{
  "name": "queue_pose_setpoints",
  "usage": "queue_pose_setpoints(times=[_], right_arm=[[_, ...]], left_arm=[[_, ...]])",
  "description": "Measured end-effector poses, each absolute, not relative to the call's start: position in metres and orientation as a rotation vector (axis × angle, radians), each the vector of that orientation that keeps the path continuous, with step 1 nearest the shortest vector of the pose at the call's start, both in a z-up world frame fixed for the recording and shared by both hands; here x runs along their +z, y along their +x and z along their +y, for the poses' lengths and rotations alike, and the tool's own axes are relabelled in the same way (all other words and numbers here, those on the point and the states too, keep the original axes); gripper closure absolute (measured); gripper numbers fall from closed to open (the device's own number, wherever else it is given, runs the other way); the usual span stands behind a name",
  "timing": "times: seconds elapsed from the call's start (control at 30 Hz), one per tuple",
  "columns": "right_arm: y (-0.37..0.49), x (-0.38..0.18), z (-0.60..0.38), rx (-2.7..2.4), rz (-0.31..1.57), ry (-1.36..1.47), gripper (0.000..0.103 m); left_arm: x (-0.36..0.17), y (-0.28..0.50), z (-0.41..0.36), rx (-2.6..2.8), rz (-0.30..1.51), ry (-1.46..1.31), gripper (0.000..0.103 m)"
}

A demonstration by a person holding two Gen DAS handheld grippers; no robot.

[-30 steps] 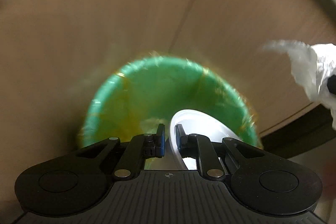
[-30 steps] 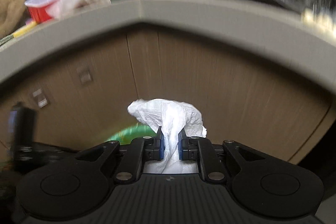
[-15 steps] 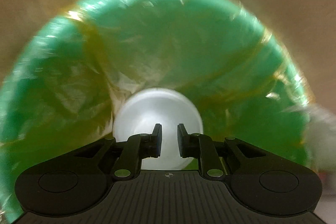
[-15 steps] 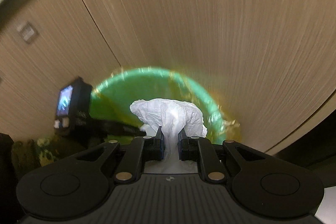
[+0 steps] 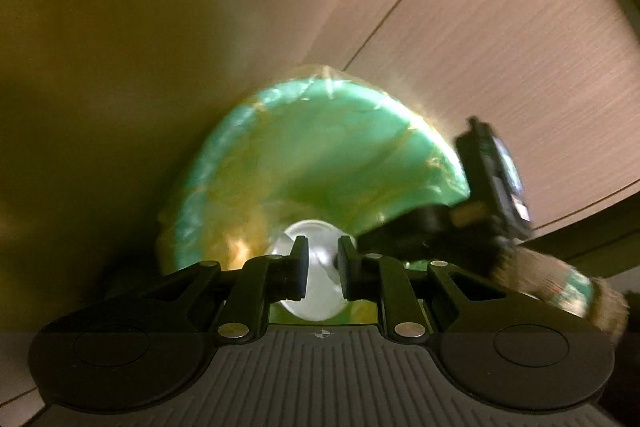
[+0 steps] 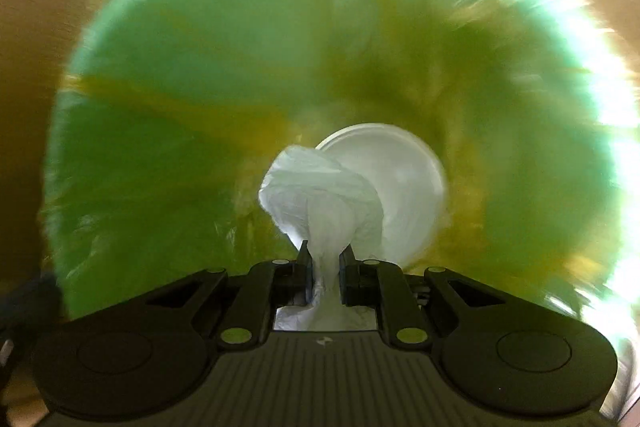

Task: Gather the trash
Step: 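Carry bowl and tissue down into the green bin and open both grippers, then raise both empty grippers back to the counter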

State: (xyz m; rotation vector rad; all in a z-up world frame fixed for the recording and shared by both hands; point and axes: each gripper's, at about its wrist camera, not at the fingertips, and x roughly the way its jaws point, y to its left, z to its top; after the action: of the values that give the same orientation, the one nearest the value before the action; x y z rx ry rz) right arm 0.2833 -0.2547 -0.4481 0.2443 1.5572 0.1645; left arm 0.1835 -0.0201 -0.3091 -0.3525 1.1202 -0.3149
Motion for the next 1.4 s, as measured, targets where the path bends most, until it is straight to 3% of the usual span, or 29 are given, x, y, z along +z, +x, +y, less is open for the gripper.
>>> queue_pose_setpoints(times=[0.1,0.17,0.5,0.7,1.03,1.4], right_arm=[[0.287,-0.454,-0.248,0.115,1.528,0.182,0.065],[0.284,-0.446,-0.248,0.100,1.506,0.159,0.037],[0.234,-0.360,-0.268,0.074,1.318,0.129,0.036],[0.175,-0.264,-0.262,0.073,1.009,-0.067,0.036],[0.126,-0.112,-0.261,0.130,0.641,-0.105,0.035],[0.141,0.013,-0.207,0.351,0.444,-0.057,0.034]], left_arm=[[-0.315,0.179,-0.016,-0.292,1.121,-0.364,0.085],[-0.314,0.178,-0.013,-0.288,1.118,-0.371,0.085],[-0.282,0.171,-0.023,-0.277,1.044,-0.348,0.085],[-0.209,0.146,-0.053,-0.334,0.875,-0.222,0.085],[-0.096,0.098,-0.071,-0.327,0.610,-0.082,0.085],[0.012,0.084,-0.019,-0.173,0.395,-0.110,0.085]])
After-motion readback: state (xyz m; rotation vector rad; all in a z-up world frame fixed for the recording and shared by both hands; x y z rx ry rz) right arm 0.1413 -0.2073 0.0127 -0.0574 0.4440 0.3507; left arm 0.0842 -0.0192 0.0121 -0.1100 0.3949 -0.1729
